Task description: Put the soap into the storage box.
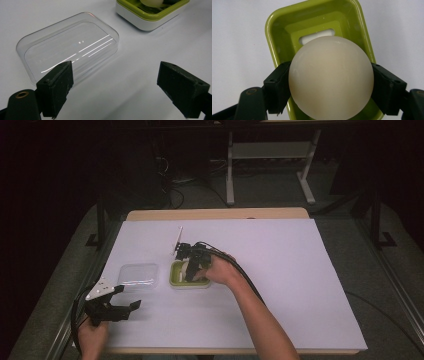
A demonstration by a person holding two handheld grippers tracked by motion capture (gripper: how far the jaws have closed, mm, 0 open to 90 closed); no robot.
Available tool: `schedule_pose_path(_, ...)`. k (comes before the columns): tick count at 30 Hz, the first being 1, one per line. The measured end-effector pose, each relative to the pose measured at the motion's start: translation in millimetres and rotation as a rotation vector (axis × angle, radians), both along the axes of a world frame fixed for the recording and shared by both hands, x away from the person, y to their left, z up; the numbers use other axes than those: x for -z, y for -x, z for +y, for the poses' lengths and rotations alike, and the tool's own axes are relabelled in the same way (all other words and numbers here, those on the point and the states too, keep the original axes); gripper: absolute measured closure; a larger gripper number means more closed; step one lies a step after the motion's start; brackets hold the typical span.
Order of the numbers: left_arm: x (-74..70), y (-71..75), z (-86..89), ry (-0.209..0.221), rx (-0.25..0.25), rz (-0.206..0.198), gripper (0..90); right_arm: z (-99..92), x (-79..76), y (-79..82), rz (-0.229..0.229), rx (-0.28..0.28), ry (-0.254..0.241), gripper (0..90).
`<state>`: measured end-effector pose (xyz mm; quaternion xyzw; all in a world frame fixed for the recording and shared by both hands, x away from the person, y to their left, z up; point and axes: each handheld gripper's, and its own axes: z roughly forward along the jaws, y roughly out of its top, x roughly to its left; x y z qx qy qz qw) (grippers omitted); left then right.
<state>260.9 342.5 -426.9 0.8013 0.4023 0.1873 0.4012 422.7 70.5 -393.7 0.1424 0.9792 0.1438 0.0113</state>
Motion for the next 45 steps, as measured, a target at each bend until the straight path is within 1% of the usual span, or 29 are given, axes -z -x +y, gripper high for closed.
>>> schedule_pose_path(23,0.2,-0.1,-0.3,0.002,0.0,0.001,12.9,-0.9,1.5,-1.3,0.003,0.005,0.002,24.6)
schedule_pose_path(33,0.1,-0.1,-0.5,0.004,-0.002,0.001,12.9,-1.4,1.5,-1.9,0.014,0.008,-0.001,24.6)
schedule_pose_path(40,-0.2,-0.3,-0.1,0.001,0.002,-0.004,12.9,-1.8,1.3,-2.0,0.014,0.008,0.004,24.2)
schedule_pose_path(42,-0.1,-0.1,-0.1,0.002,-0.001,-0.001,12.9,-2.5,0.5,-2.5,0.011,0.006,-0.004,24.4)
schedule_pose_path(43,0.0,-0.1,-0.1,0.002,-0.001,-0.001,12.9,-3.0,-1.3,-2.3,0.01,0.007,-0.013,24.6)
schedule_pose_path(44,0.0,-0.2,-0.1,0.002,0.0,-0.001,12.9,-4.5,-6.2,-1.6,0.003,0.016,-0.038,25.9)
schedule_pose_path(45,0.1,-0.2,-0.4,0.003,-0.001,-0.002,12.9,-4.5,-6.2,-1.6,0.003,0.016,-0.038,25.9)
